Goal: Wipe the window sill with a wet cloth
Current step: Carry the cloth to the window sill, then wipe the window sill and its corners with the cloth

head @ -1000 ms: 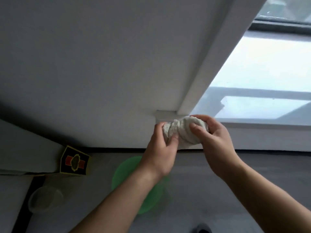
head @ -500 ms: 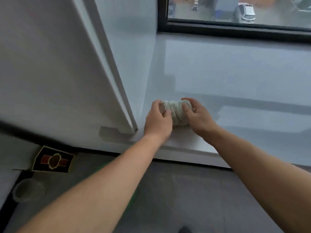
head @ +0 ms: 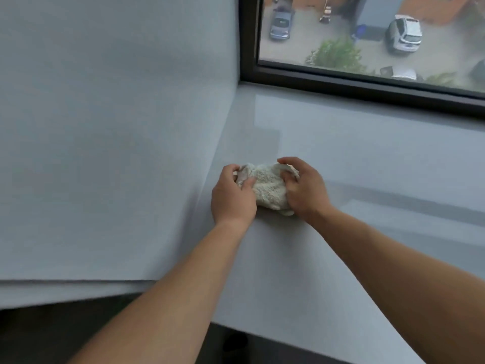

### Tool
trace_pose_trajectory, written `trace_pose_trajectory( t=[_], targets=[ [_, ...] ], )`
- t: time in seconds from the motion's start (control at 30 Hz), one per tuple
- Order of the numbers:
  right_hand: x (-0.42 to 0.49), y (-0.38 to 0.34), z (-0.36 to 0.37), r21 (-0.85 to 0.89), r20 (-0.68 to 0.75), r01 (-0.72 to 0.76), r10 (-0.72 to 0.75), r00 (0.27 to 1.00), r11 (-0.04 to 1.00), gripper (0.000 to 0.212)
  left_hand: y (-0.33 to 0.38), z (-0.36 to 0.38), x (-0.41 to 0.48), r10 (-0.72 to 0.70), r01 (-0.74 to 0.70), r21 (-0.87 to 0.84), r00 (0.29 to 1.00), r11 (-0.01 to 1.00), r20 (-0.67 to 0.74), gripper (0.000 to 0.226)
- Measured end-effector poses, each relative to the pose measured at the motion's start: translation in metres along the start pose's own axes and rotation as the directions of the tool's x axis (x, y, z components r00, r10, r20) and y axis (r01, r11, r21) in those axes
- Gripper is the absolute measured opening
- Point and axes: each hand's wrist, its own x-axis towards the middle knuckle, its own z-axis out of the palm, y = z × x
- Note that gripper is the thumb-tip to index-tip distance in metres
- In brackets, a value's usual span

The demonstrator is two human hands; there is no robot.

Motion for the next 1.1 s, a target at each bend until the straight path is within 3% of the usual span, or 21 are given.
trace_pose_trajectory(
  t=[0.27,0.33,0.37,0.43,0.53,0.6,0.67,0.73,0.87,0.93,0.97,1.07,1.1],
  targets=[
    [0.068,0.003,-0.012,-0.014,0.057,0.016,-0.015,0.998,1.000,0.030,0.027,0.027,0.044,-0.062,0.061,-0.018,0.995,0.998,-0.080,0.032],
    [0.077,-0.002,-0.019,-0.264,0.084,0.228,-0.213,0.973,0.937,0.038,0.034,0.030,0.056,-0.098,0.093,-0.054,0.990,0.994,-0.097,0.030],
    [0.080,-0.005,-0.021,-0.374,0.169,0.370,-0.330,0.929,0.851,0.044,0.036,0.032,0.062,-0.111,0.103,-0.088,0.989,0.991,-0.101,0.028],
    [0.084,-0.006,-0.022,-0.454,0.414,0.567,-0.400,0.818,0.688,0.056,0.036,0.035,0.070,-0.099,0.086,-0.127,0.989,0.988,-0.106,0.020],
    [0.097,-0.002,-0.019,-0.459,0.607,0.710,-0.394,0.690,0.534,0.064,0.018,0.033,0.066,0.155,-0.132,0.132,0.972,0.982,-0.179,0.021],
    [0.109,-0.002,-0.014,-0.441,0.644,0.763,-0.426,0.636,0.472,0.062,-0.006,0.029,0.059,0.337,-0.262,0.411,0.934,0.873,-0.120,0.036],
    [0.126,-0.001,-0.007,-0.428,0.673,0.795,-0.436,0.598,0.430,0.059,-0.024,0.027,0.051,0.379,-0.319,0.578,0.925,0.751,0.018,0.053],
    [0.159,-0.003,0.001,-0.459,0.676,0.793,-0.423,0.604,0.400,0.058,-0.030,0.027,0.046,0.341,-0.320,0.661,0.934,0.679,0.103,0.062],
    [0.248,-0.019,0.015,-0.598,0.493,0.616,-0.370,0.787,0.513,0.056,-0.026,0.027,0.047,0.305,-0.309,0.712,0.942,0.630,0.139,0.065],
    [0.256,-0.027,0.026,-0.625,0.430,0.558,-0.356,0.830,0.546,0.057,-0.024,0.027,0.047,0.293,-0.302,0.722,0.945,0.622,0.143,0.065],
    [0.246,-0.028,0.031,-0.606,0.443,0.590,-0.390,0.807,0.533,0.058,-0.024,0.027,0.047,0.289,-0.299,0.730,0.946,0.614,0.145,0.065],
    [0.215,-0.020,0.028,-0.445,0.629,0.796,-0.489,0.604,0.410,0.056,-0.022,0.027,0.047,0.284,-0.295,0.744,0.948,0.599,0.147,0.065],
    [0.222,-0.017,0.024,-0.418,0.664,0.819,-0.483,0.571,0.393,0.055,-0.022,0.027,0.048,0.280,-0.293,0.747,0.949,0.597,0.148,0.065]
  ],
)
